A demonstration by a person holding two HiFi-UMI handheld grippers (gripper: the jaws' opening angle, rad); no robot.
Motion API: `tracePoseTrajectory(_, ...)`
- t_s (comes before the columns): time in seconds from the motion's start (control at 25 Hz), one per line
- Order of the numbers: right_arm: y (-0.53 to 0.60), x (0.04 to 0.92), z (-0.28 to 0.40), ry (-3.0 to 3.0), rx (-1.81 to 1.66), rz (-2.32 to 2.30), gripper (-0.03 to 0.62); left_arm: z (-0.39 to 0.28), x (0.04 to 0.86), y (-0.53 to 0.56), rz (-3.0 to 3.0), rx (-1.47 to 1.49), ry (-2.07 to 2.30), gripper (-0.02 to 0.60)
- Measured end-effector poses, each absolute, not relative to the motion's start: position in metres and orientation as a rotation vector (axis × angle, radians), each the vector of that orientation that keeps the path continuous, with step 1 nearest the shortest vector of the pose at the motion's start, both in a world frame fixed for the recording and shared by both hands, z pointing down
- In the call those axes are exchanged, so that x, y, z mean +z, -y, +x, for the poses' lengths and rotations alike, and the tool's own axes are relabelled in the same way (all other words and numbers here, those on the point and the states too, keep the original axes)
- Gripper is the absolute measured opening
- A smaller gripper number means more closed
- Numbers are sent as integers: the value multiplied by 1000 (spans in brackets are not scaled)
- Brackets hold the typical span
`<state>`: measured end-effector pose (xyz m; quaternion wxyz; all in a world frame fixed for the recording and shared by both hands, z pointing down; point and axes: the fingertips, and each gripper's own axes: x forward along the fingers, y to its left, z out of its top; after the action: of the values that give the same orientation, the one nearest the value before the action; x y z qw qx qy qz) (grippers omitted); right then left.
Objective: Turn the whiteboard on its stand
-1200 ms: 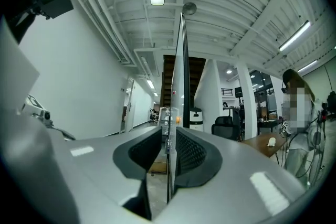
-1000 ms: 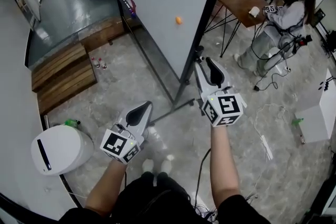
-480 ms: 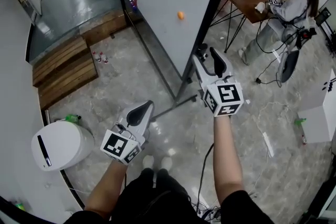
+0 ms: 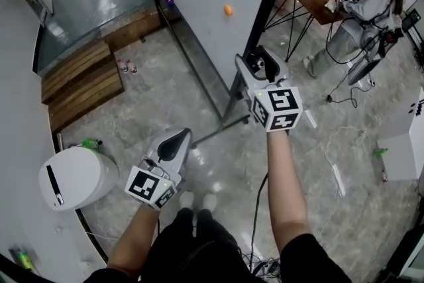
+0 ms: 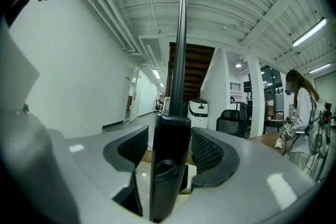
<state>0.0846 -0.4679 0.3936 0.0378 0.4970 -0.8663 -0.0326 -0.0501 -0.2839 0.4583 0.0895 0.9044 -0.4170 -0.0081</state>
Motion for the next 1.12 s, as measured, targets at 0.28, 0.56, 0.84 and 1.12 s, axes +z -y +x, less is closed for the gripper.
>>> tracePoseTrajectory(0.28,472,392,80,2674,-100,1514,242,-59,465,276,2664,-4,1275,3)
tracePoseTrajectory(0.56,477,391,86,2656,-65,1508,204,-57,458,276,2667,-8,1291,3)
tracePoseTrajectory(0.84,479,391,85,2634,-19,1511,199,-68,449,274,2658,-33,1325,3)
tracePoseTrajectory(1.12,475,391,83,2631,-6,1511,198,-76,443,266,2669,-37,1347,3)
